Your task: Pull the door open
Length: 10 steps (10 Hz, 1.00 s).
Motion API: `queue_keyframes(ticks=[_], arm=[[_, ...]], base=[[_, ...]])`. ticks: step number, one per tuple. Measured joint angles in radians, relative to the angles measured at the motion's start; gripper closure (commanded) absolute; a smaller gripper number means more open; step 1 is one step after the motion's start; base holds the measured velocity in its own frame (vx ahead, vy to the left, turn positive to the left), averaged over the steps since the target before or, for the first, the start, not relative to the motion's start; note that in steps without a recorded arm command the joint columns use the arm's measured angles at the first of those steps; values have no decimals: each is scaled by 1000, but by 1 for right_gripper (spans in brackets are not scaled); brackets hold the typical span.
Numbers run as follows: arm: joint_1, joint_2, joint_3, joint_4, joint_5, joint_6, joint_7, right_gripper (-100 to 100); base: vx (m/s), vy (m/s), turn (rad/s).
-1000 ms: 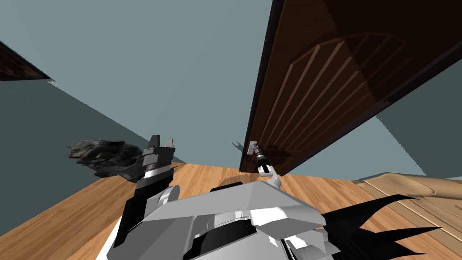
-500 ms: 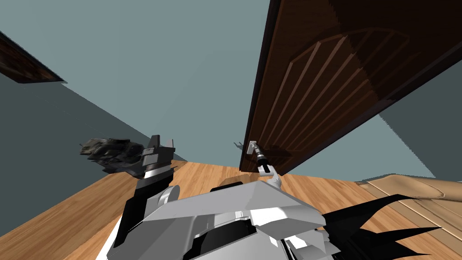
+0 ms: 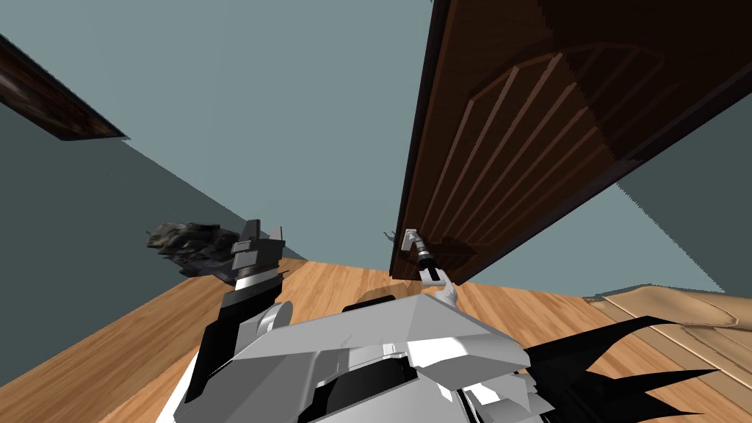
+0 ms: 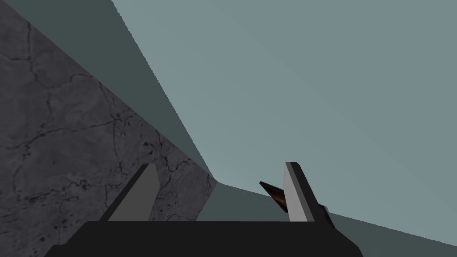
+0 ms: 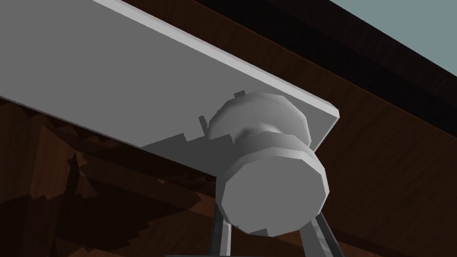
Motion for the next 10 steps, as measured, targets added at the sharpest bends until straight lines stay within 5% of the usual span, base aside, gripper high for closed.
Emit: queue_keyframes(ticks=[10], arm=[[-14, -58, 79, 25, -269, 20, -233, 100]], base=[[-52, -18, 42]])
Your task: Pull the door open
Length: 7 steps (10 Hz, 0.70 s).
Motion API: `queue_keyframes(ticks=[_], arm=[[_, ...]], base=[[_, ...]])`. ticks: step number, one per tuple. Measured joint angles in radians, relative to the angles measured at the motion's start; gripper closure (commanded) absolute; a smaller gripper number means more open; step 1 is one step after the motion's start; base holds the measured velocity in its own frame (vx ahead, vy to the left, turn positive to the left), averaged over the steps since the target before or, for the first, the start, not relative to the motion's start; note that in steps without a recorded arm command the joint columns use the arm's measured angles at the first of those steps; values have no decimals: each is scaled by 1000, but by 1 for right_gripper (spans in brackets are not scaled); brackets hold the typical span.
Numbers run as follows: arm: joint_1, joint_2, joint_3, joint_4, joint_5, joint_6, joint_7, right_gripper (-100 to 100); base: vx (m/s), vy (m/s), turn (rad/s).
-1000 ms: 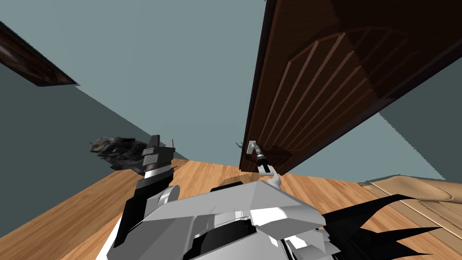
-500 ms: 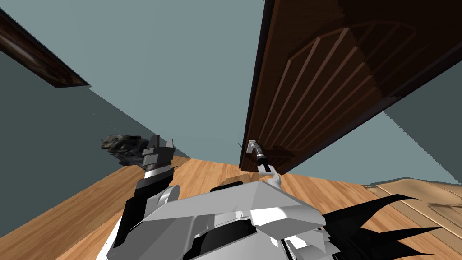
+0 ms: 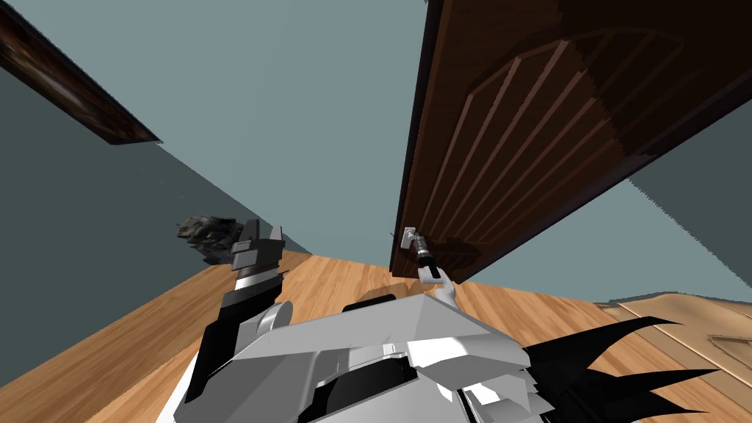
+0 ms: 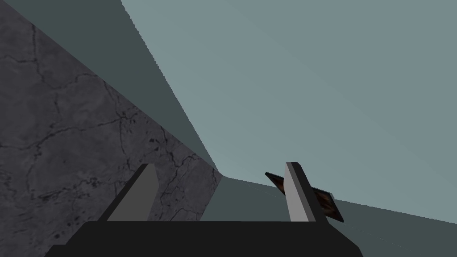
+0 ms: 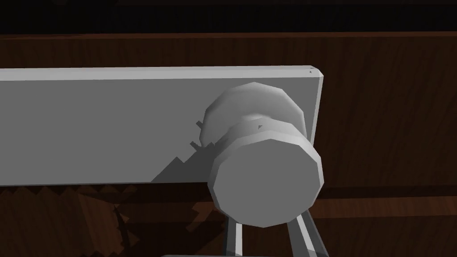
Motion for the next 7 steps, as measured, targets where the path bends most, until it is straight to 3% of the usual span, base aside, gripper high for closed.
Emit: queue_keyframes(ticks=[4, 6, 7], arm=[[12, -14, 31, 2, -99, -3, -86, 100], [-2, -29, 46, 28, -149, -9, -130, 100], [11, -33, 52, 8, -169, 1, -150, 100]], base=[[-53, -15, 41], [-42, -12, 46], [-46, -16, 40]])
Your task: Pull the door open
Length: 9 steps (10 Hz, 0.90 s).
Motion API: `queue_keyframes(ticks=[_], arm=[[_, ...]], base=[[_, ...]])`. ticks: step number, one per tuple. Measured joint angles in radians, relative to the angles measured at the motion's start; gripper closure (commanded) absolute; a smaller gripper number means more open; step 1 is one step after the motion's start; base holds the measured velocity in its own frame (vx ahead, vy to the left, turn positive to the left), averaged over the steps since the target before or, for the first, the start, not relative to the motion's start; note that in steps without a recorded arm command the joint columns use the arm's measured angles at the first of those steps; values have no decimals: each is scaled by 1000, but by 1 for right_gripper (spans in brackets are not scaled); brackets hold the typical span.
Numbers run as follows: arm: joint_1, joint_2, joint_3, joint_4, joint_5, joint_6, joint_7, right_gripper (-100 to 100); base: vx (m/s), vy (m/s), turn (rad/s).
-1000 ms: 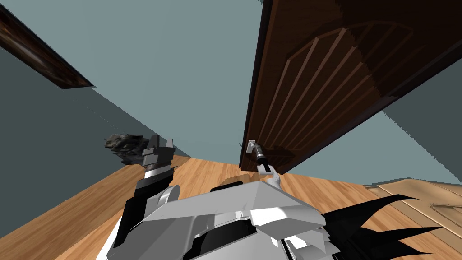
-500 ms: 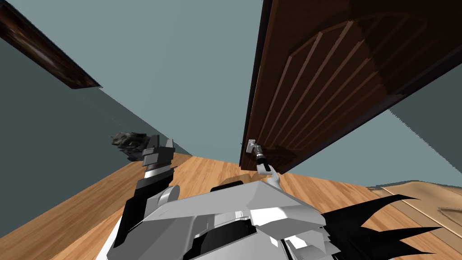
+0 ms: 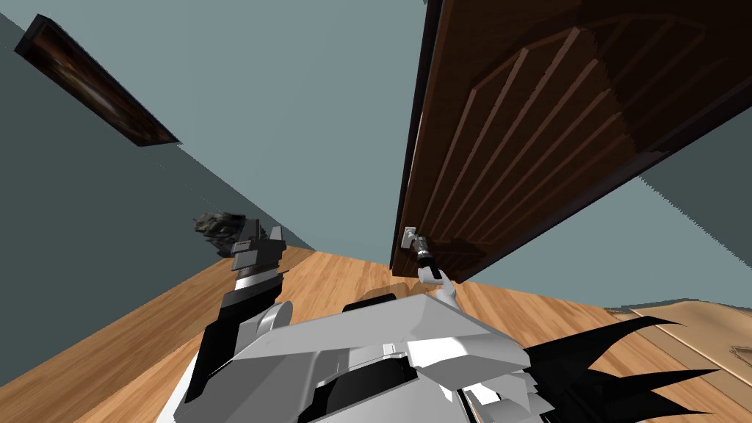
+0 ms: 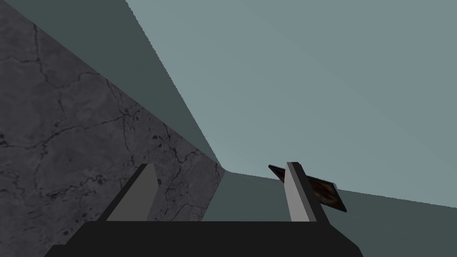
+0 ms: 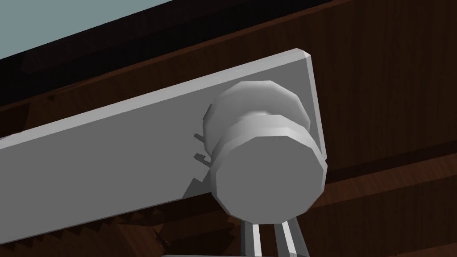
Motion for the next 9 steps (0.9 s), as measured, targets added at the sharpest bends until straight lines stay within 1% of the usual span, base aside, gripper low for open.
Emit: queue_keyframes(ticks=[1, 2, 3, 4, 5, 6, 7, 8, 9], arm=[[4, -5, 10, -6, -31, 8, -26, 100], [4, -10, 23, -1, -63, 4, -54, -100], [15, -11, 25, -6, -89, 6, -79, -100], [20, -16, 20, -13, -111, 4, -101, -100], [32, -20, 17, -34, -132, 7, -121, -100], [41, -23, 20, -41, -155, 6, -145, -100], [49, -18, 24, -47, -178, 7, -168, -100], [50, -14, 26, -50, -189, 7, -179, -100], [47, -15, 30, -41, -208, 1, -198, -100]], base=[[-68, -23, 63], [-67, -34, 32], [-48, -35, -18], [-51, -22, -3], [-62, -12, 18], [-72, -1, 39], [-51, -11, 27], [-39, -13, 32], [-21, -4, 12]])
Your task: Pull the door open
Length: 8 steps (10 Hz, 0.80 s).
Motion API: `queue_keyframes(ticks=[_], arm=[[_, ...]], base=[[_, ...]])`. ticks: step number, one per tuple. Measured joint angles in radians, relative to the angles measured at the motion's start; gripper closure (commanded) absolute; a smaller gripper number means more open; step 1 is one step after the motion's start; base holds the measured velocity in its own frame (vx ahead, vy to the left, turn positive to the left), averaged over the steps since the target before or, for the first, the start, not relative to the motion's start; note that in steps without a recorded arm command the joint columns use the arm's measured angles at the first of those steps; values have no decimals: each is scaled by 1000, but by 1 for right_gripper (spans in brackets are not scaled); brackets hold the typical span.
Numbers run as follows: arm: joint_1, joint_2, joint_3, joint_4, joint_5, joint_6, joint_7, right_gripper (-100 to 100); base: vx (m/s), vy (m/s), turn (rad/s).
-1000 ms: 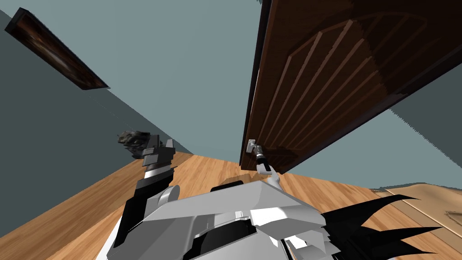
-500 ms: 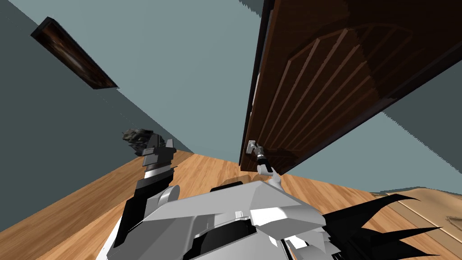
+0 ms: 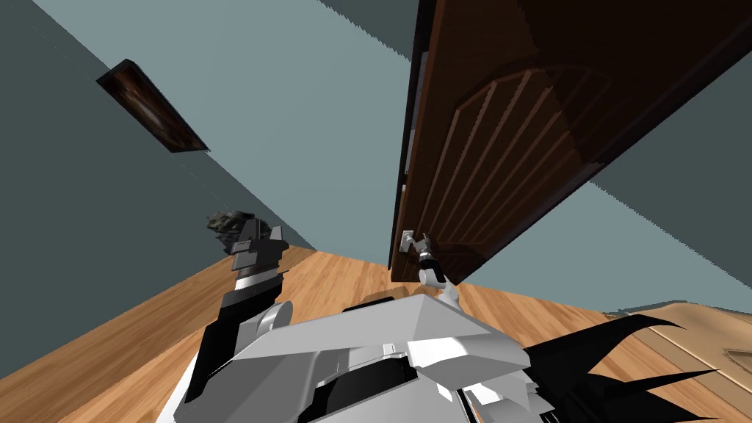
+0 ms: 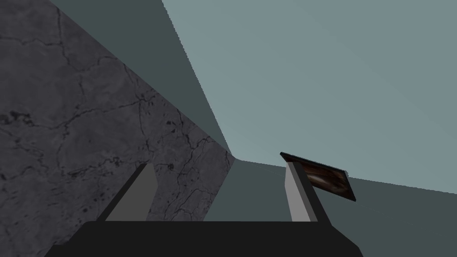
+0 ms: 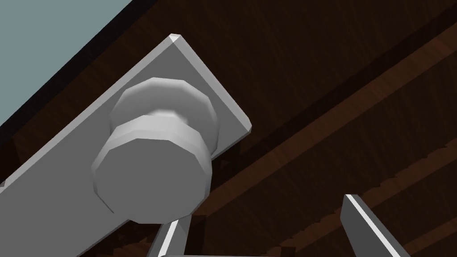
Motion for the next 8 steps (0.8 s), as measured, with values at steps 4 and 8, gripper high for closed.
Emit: queue_keyframes(ticks=[4, 8], arm=[[20, -2, 6, -31, -47, 16, -55, -100], [27, -1, 19, -26, -97, 9, -112, -100]], base=[[-16, 6, 15], [-32, -5, 30]])
